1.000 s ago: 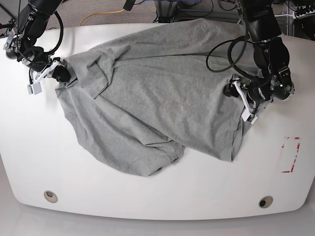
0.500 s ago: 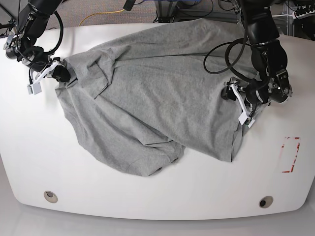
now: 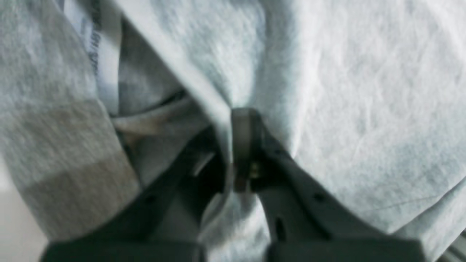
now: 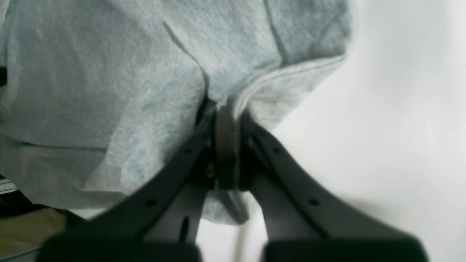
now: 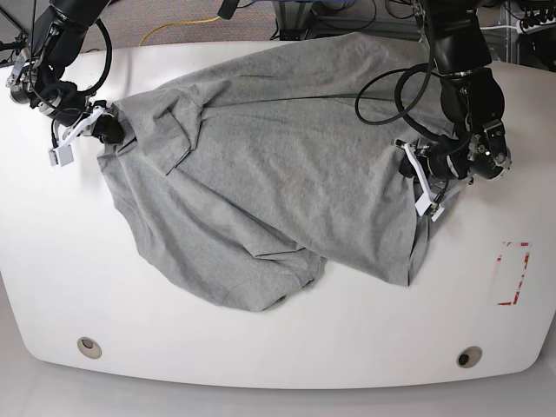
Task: Fold the T-shirt properly
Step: 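Lift the shirt with both grippers and stretch it between them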
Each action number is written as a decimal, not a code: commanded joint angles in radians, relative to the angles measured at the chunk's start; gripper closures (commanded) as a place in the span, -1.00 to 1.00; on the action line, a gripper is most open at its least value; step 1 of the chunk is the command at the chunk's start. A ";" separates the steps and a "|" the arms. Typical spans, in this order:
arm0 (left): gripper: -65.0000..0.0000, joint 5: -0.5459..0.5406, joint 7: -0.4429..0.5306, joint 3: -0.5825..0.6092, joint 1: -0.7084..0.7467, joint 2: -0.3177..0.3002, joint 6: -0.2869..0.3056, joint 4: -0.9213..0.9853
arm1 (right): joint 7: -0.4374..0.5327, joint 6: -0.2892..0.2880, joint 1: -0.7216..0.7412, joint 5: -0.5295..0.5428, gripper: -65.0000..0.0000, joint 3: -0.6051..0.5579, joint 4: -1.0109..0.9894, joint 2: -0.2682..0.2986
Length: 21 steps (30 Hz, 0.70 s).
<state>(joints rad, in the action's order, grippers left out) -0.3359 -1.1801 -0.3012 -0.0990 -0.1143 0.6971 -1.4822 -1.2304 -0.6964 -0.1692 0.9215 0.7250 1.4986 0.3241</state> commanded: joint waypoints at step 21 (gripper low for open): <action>1.00 -0.035 0.007 -0.094 -0.083 -0.005 0.001 -0.280 | 0.021 -0.002 0.121 0.017 1.00 -0.002 0.015 0.079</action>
<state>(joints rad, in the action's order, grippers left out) -0.3443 -1.1900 -0.3939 -0.1436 -0.1081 0.6975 -1.7031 -1.2324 -0.6968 -0.0734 0.9207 0.7189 1.4967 0.3645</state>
